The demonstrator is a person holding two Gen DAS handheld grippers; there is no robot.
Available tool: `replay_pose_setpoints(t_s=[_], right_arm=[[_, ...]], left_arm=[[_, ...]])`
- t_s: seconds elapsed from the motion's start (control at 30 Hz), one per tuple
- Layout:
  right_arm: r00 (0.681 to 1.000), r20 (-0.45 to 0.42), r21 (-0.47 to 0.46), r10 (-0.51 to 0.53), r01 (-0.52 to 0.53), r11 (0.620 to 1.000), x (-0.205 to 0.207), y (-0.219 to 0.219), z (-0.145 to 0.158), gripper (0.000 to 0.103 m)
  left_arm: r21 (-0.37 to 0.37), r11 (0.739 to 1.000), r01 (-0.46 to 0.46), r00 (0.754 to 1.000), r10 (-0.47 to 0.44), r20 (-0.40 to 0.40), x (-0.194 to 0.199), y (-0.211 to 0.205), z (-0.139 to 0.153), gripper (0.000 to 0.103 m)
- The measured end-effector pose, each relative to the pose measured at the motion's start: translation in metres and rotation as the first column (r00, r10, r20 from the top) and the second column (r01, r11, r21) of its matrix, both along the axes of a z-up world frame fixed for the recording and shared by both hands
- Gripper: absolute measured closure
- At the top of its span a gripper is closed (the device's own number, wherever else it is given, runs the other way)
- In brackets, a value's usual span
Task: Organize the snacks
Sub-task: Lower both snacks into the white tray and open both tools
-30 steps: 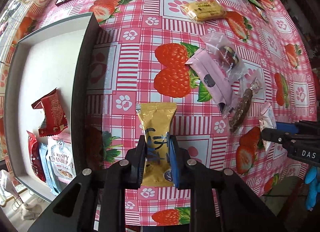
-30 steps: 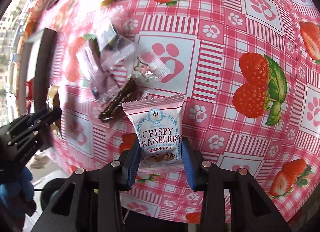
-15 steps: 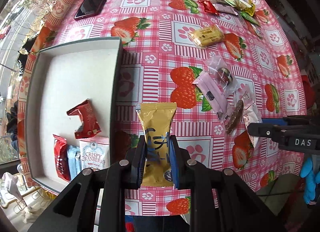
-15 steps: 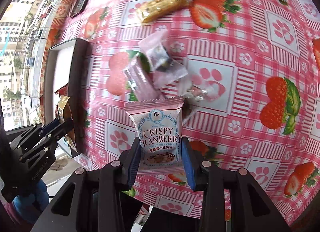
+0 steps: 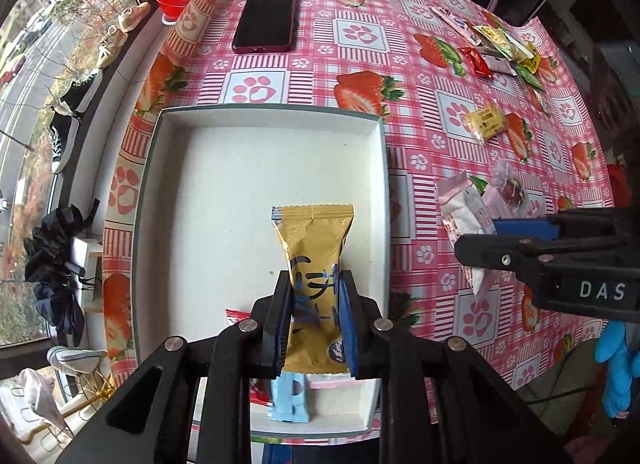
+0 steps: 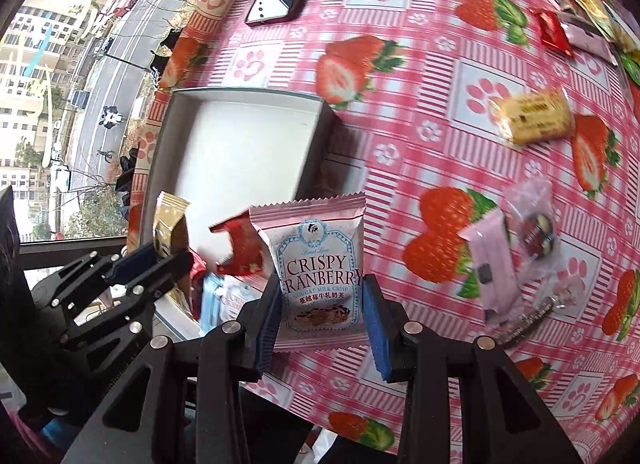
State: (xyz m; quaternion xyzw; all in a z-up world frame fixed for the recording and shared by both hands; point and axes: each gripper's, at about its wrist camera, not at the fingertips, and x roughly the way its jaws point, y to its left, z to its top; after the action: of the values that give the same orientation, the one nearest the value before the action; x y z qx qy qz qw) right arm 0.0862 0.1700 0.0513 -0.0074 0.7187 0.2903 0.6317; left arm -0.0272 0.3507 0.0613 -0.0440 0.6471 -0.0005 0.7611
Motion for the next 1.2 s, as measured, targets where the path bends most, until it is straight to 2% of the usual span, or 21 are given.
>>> replay_pose_setpoints(t_s=[0.1,0.13,0.27,0.3,0.37,0.43,0.5,0.57,0.63,0.73,0.83,0.9,1.2], right_arm=[[0.999,0.011,-0.007,0.036,-0.036,0.999,-0.004,0.040,-0.001,0.062],[0.999,0.012,-0.016,0.048,-0.048,0.999,-0.007,0.051,-0.012,0.062],[0.998,-0.011,-0.050,0.062,-0.063,0.997,-0.013,0.085,-0.023,0.062],[0.998,-0.017,-0.055,0.064,-0.065,0.996,-0.015,0.092,-0.027,0.062],[0.997,-0.016,-0.070,0.076,-0.077,0.995,-0.019,0.099,-0.031,0.062],[0.996,-0.016,-0.088,0.085,-0.087,0.992,-0.024,0.107,-0.033,0.062],[0.997,-0.024,-0.103,0.079,-0.081,0.991,-0.028,0.111,-0.035,0.055],[0.998,-0.025,-0.110,0.059,-0.061,0.992,-0.031,0.105,-0.028,0.025],[0.999,0.004,-0.121,0.039,-0.039,0.992,-0.032,0.103,-0.024,0.011],[1.000,0.006,-0.128,0.013,-0.012,0.992,-0.034,0.092,-0.023,0.010],[1.000,-0.015,-0.162,-0.025,0.022,0.987,-0.036,0.065,-0.021,0.010],[0.998,-0.034,-0.180,-0.047,0.040,0.983,-0.039,0.049,-0.024,0.000],[0.987,-0.060,-0.215,-0.148,0.132,0.968,-0.038,-0.037,-0.021,0.000]], left_arm=[[-0.003,1.000,0.001,0.999,-0.001,-0.035,-0.003,0.020,-0.011,0.079],[-0.010,1.000,0.002,0.999,-0.002,-0.048,-0.005,0.025,-0.014,0.079],[-0.016,0.999,0.039,0.997,-0.040,-0.064,-0.011,0.037,-0.020,0.076],[-0.017,0.999,0.049,0.997,-0.050,-0.065,-0.011,0.038,-0.021,0.073],[-0.017,0.999,0.052,0.996,-0.053,-0.070,-0.012,0.043,-0.024,0.046],[-0.020,0.998,0.052,0.996,-0.053,-0.071,-0.012,0.047,-0.024,0.035],[-0.031,0.998,0.062,0.994,-0.065,-0.087,-0.012,0.049,-0.025,0.031],[-0.037,0.996,0.084,0.992,-0.087,-0.093,-0.012,0.048,-0.025,0.024],[-0.034,0.994,0.106,0.990,-0.109,-0.088,-0.011,0.046,-0.026,0.023],[-0.019,0.991,0.131,0.986,-0.132,-0.100,-0.008,0.043,-0.034,0.022],[-0.034,0.993,0.110,0.985,-0.114,-0.128,-0.008,0.042,-0.037,0.022],[-0.047,0.994,0.102,0.985,-0.108,-0.131,-0.008,0.040,-0.033,0.022],[0.017,0.985,0.175,0.977,-0.171,-0.129,-0.003,-0.013,-0.021,0.022]])
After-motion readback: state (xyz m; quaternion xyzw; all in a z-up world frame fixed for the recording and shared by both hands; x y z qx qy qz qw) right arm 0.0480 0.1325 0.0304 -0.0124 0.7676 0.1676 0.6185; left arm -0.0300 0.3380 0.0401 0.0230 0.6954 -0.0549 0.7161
